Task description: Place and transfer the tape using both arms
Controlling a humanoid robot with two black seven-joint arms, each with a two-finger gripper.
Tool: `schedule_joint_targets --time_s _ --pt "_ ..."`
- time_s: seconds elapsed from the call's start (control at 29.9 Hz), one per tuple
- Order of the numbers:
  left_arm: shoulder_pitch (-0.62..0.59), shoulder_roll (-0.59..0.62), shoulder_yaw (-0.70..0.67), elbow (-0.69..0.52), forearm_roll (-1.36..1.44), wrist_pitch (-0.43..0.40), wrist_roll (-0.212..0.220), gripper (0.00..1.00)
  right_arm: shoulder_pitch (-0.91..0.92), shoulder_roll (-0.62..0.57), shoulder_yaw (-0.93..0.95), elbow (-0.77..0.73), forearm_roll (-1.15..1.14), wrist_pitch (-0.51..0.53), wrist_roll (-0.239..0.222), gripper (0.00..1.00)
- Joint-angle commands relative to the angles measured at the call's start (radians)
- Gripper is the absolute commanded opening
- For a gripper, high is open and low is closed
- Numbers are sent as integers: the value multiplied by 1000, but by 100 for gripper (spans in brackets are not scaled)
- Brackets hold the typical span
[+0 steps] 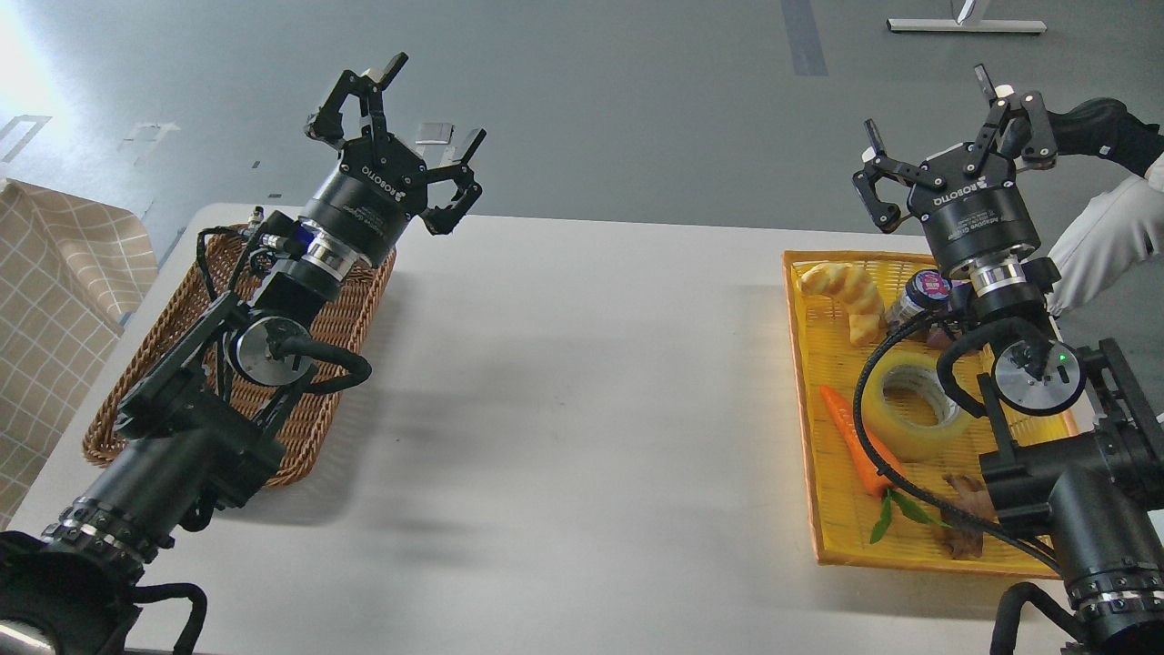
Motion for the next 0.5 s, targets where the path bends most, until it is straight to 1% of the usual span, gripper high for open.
schedule_joint_targets --time_s 0.0,0.47 --pt "0 0 -1 0 0 -5 -1 98 -1 0 0 1 0 0 0 100" --pt "-2 1 -2 -1 0 -5 -1 98 -1 1 0 1 0 0 0 100"
